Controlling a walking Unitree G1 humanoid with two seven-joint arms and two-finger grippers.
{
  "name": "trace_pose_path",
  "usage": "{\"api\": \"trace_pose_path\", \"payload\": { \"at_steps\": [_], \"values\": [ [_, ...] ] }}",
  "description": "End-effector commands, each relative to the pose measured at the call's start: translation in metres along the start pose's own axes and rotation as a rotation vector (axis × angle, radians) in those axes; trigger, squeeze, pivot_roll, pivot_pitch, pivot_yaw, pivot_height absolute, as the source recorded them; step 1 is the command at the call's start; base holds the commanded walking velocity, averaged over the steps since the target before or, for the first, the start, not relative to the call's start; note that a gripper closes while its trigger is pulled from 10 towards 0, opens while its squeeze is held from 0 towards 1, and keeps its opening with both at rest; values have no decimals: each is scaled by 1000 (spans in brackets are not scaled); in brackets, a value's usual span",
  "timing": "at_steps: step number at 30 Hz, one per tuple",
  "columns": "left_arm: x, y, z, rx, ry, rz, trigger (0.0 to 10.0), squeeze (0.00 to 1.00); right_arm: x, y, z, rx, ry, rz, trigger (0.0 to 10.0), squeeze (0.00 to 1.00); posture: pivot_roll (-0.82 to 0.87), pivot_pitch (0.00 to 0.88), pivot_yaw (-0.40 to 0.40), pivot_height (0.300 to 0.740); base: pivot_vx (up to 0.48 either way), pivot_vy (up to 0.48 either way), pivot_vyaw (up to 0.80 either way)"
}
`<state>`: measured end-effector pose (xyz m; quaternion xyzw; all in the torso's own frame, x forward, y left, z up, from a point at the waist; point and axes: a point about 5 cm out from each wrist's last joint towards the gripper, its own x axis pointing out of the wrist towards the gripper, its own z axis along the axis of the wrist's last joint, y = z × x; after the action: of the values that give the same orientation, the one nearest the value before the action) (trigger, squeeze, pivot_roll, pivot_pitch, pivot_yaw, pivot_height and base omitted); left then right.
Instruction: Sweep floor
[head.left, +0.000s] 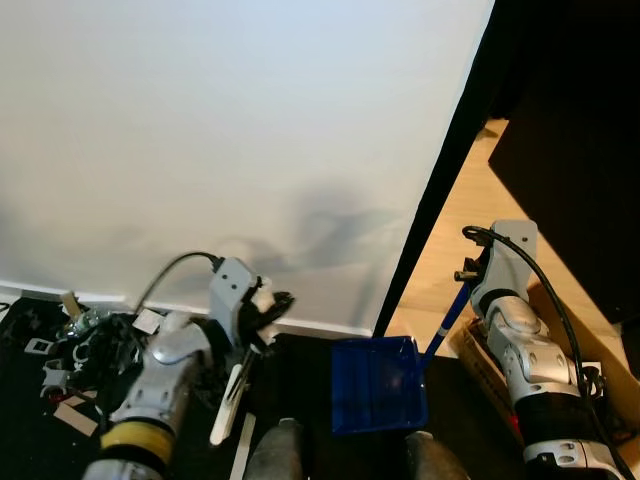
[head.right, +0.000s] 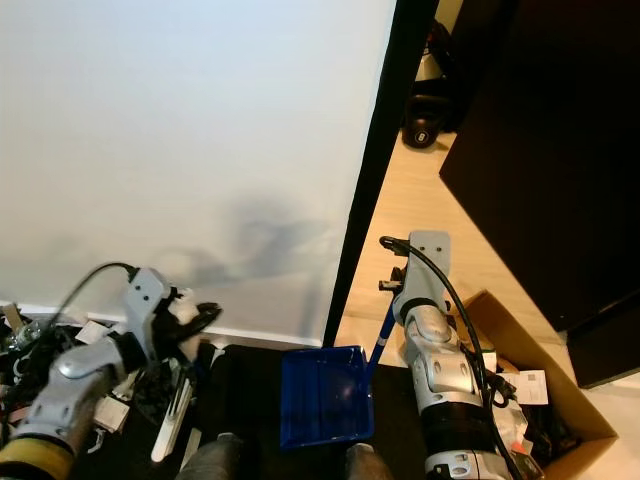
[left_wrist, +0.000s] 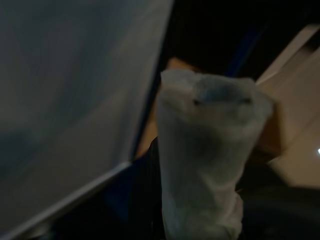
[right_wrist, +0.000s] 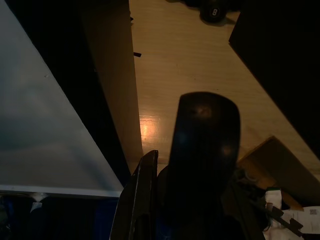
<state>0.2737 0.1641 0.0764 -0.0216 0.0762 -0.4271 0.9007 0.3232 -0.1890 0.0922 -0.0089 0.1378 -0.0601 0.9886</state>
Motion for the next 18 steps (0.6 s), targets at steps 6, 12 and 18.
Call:
{"api": "trace_pose_path", "payload": {
  "at_steps": [6, 12, 18],
  "values": [
    [6, -11, 37, -94, -186, -102, 10000, 0, 1, -1, -9, -5, 27, -12, 10000, 0, 90, 159, -3, 740, 0, 0, 0],
    [-6, -7, 68, -69, -256, -98, 10000, 0, 0, 1, -12, 2, 32, -7, 10000, 0, 97, 166, 4, 740, 0, 0, 0],
    [-38, 18, 79, 136, -152, 36, 10000, 0, -2, 0, -16, 11, 36, -9, 10000, 0, 102, 172, 11, 740, 0, 0, 0]
  ]
}}
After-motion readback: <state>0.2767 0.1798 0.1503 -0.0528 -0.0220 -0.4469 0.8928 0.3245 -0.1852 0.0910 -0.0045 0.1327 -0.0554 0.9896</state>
